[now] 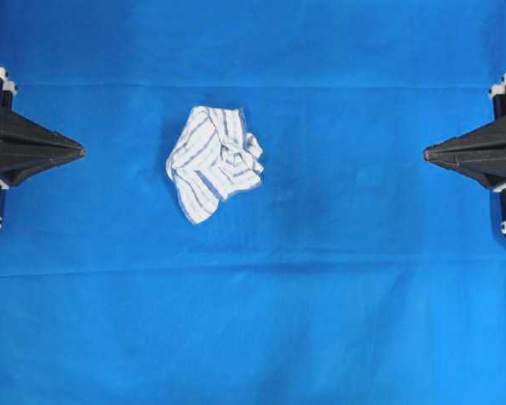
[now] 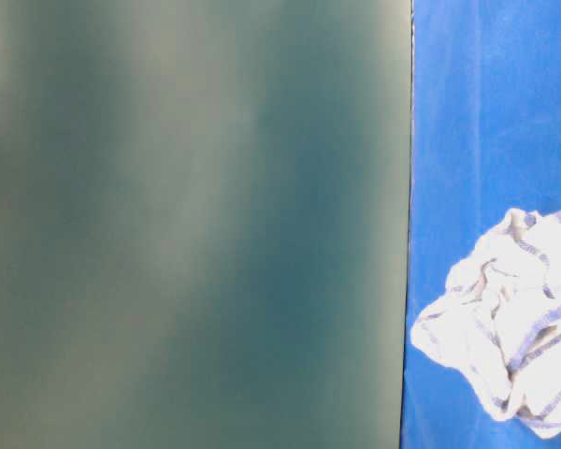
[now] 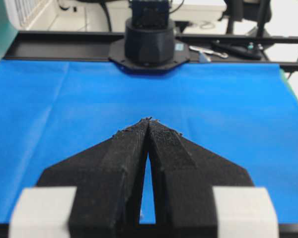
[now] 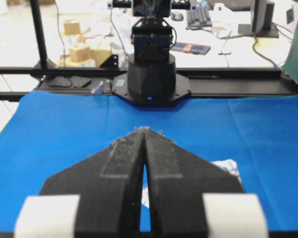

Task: Hand over the towel.
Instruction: 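Move the left gripper toward the white blue-striped towel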

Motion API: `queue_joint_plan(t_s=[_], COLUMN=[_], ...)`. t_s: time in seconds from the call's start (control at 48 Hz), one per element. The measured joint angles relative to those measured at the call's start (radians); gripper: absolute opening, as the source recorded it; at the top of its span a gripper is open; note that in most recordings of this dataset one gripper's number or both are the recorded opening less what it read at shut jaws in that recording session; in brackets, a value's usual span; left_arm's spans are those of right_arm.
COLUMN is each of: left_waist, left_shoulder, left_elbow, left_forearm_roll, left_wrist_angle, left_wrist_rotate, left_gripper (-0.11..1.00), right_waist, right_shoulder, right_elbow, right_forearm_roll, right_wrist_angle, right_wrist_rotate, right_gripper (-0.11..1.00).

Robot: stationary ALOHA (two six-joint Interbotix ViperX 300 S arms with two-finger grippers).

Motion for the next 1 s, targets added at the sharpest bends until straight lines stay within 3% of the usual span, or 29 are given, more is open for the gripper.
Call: queue_joint_plan(t_s=[0.271,0.562,0.666,0.854,0.937,0.999], left_waist=[0.002,0.120,0.129,0.170,0.190,0.204], left_shoulder=[0.037,0.227,0.334,0.552,0.657,0.735], left_elbow=[0.000,-0.008,-0.034,-0.106,-0.144,-0.173], left_forearm_roll=[-0.011,-0.017,-0.018,-0.032,-0.034,-0.034], left_wrist_angle=[-0.037,-0.107,-0.127,-0.132,-0.132,-0.132], left_wrist_rotate=[0.020,-0.002,0.002,-0.029,-0.048,-0.049], left_gripper=[0.00,0.03,0.26,0.81,0.93,0.94], right_waist=[0.000,0.000,-0.002,0.000,-0.002,0.000], right_shoulder=[0.000,0.002,0.000,0.000,0.002,0.003], right_elbow=[0.000,0.000,0.000,0.000,0.000,0.000], right_forearm_roll=[0.000,0.000,0.000,-0.002,-0.002,-0.002], right_wrist_angle=[0.000,0.002,0.002,0.003,0.003,0.003], right_wrist_rotate=[-0.002,-0.002,-0.002,-0.003,-0.002,-0.003], right_gripper=[0.00,0.00,0.00,0.00,0.00,0.00])
